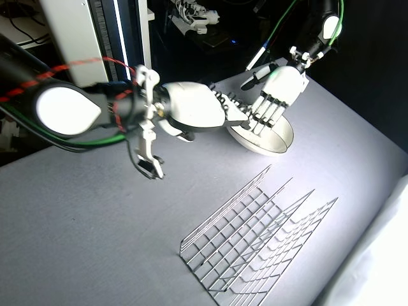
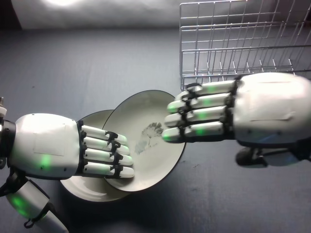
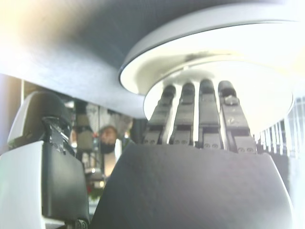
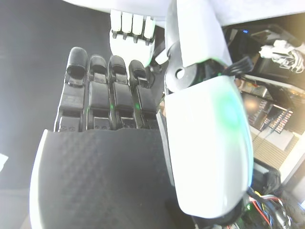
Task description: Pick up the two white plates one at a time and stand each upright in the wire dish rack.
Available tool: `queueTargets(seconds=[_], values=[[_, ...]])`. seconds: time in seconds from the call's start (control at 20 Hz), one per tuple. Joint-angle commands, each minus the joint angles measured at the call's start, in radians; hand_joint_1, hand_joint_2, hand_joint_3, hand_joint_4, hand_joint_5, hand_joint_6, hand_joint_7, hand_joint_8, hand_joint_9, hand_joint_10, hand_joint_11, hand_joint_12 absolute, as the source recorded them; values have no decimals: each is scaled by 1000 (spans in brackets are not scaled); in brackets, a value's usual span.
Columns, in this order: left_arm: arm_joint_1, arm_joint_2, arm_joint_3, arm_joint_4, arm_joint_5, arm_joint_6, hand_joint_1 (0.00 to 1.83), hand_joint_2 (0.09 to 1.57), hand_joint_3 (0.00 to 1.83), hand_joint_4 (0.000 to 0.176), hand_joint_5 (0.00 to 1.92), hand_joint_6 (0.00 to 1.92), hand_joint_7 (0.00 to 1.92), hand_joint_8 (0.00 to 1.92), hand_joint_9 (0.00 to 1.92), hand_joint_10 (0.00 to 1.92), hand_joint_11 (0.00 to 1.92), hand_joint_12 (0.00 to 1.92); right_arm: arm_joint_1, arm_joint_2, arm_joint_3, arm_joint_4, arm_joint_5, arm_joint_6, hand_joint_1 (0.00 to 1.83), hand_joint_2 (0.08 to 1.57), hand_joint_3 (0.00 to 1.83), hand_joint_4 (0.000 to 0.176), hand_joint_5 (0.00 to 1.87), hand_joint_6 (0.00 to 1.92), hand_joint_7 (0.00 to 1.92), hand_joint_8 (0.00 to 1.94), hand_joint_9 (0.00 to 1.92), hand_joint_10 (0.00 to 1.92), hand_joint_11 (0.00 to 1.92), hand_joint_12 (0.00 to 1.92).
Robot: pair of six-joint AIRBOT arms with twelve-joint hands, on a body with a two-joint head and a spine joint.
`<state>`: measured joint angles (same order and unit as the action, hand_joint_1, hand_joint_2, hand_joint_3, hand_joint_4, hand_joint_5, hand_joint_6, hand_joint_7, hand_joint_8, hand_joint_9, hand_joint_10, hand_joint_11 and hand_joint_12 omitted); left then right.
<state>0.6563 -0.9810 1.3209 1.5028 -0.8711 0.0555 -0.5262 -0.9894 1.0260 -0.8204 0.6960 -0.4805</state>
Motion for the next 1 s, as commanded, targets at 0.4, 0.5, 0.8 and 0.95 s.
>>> queueTargets(seconds=[0.4,0.5,0.8,0.95], values=[[-2,-12,-7,-21,-37,-9,0,1062,0,0,0,0,0,0,0,0,0,0,14,-206,175,43,67,-6,1341,1019,3,0,259,8,203,3,148,3,0,500],[0,-13,-7,-21,-38,-9,0,1057,0,0,0,0,0,0,0,0,22,10,25,-253,215,43,62,-6,1275,1012,0,0,265,4,218,3,173,6,0,588],[4,-15,-4,-22,-38,-9,0,1053,0,0,0,0,0,0,0,0,27,12,41,-341,292,43,42,-6,1281,1062,5,0,343,14,303,10,278,18,0,852],[6,-17,1,-25,-38,-9,0,1053,0,0,0,0,0,0,0,0,14,7,40,-370,317,43,37,-6,1316,1121,11,0,439,19,390,9,374,22,0,1012]])
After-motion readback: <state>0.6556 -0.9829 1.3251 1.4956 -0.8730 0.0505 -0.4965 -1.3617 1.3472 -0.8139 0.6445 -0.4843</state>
